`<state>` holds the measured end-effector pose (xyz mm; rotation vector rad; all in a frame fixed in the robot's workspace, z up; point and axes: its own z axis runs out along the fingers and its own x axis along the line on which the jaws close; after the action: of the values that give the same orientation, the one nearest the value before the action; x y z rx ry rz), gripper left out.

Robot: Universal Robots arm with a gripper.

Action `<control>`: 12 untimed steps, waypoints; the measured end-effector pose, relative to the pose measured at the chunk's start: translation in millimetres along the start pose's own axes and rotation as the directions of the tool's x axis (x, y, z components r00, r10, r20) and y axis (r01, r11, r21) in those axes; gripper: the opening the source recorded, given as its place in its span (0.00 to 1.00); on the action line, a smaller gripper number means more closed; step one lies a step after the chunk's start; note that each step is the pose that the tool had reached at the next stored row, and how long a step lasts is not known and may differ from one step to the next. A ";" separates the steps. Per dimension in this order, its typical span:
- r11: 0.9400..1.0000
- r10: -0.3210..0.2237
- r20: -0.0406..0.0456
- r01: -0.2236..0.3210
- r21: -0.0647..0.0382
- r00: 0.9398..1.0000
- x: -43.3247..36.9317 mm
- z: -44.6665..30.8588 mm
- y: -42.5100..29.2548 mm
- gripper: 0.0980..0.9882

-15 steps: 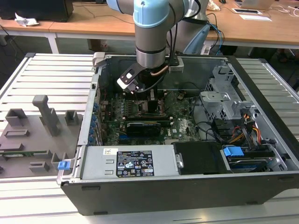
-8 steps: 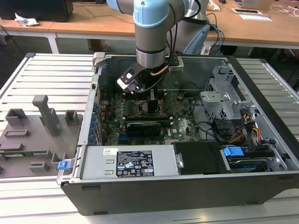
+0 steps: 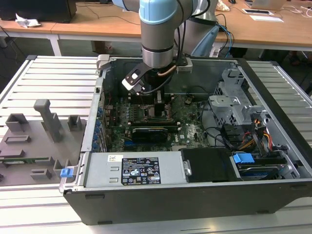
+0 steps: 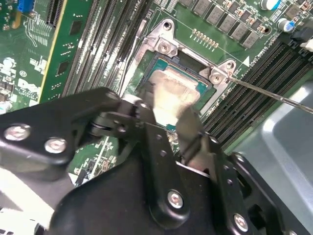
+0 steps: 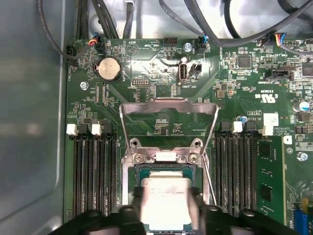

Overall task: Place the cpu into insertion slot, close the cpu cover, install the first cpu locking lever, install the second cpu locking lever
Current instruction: 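Place the cpu into insertion slot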

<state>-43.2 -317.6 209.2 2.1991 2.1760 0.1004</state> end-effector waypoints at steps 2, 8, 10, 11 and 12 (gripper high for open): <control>1.000 0.000 0.002 0.000 0.001 1.000 0.1 -0.8 0.2 0.29; 1.000 0.000 0.005 0.000 0.003 1.000 0.0 -3.2 0.9 0.01; 1.000 0.000 0.005 0.000 0.003 1.000 0.1 -4.7 1.0 0.01; 1.000 0.000 0.005 0.000 0.003 1.000 0.1 -5.4 1.1 0.01; 1.000 0.000 0.005 0.000 0.003 1.000 0.1 -6.0 1.1 0.01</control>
<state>-42.5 -317.6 215.3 2.1980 2.1753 0.0915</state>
